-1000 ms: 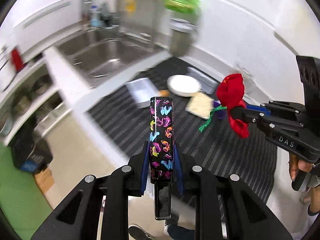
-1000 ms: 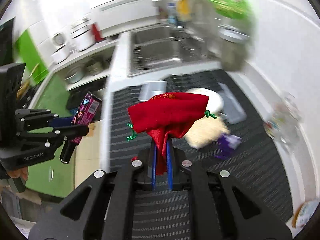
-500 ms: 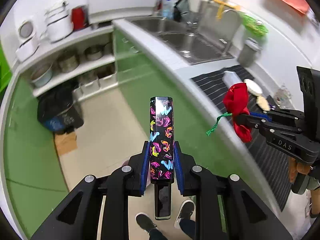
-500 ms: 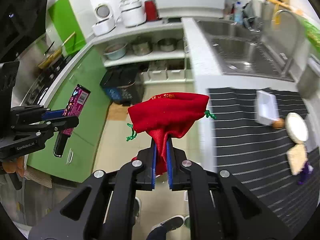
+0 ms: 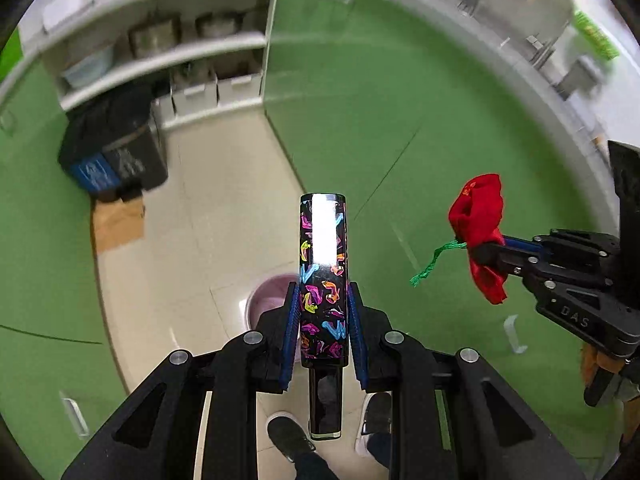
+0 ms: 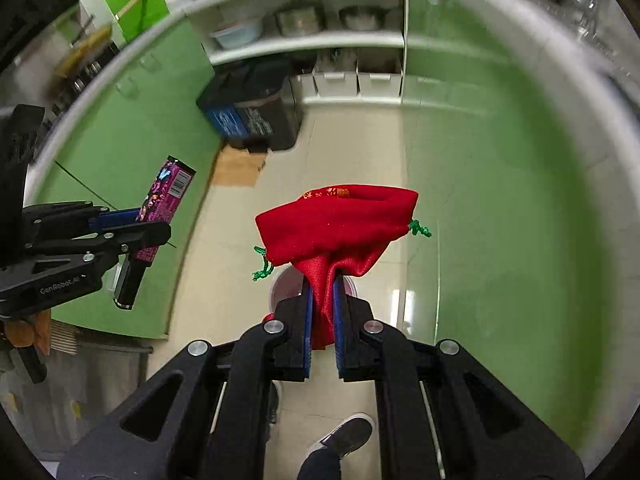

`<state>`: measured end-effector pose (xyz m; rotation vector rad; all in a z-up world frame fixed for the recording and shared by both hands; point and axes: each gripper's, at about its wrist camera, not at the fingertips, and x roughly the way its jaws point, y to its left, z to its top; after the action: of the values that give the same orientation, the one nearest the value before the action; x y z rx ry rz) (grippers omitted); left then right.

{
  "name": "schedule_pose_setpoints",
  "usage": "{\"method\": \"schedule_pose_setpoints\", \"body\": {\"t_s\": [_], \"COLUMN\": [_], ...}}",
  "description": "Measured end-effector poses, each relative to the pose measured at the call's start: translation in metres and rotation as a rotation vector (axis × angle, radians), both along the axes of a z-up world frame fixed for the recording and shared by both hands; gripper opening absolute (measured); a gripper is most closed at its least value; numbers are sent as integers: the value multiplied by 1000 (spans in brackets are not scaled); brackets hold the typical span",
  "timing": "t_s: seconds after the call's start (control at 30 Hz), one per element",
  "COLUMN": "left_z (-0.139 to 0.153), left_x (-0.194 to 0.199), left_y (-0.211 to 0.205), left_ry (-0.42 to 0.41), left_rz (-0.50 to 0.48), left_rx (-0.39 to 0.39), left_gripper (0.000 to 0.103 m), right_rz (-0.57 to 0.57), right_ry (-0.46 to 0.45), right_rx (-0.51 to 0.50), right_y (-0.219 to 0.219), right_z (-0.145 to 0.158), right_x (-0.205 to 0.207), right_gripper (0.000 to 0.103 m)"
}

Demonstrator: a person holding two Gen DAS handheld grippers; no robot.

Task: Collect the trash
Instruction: 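Carry both items over the pink bin and open both tools to drop them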

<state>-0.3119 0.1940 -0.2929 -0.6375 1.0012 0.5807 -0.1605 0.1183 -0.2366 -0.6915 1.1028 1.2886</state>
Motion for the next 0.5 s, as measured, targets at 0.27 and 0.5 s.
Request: {"method": "schedule_pose_setpoints", "body": {"t_s": [0.27,0.5], "left_z": [-119,-160], "left_x": [1,-4], "left_y": [8,14], "left_ry": [13,16], "left_rz": [2,59], "left_rx": [-44,-32], "left_gripper": [24,96], "right_rz": [10,29], "right_ry": [18,26], "right_rx": [-36,-57], "right_y": [9,14], "right_z": [-109,-155], "right_x": [1,-3], "right_gripper": [8,8]}}
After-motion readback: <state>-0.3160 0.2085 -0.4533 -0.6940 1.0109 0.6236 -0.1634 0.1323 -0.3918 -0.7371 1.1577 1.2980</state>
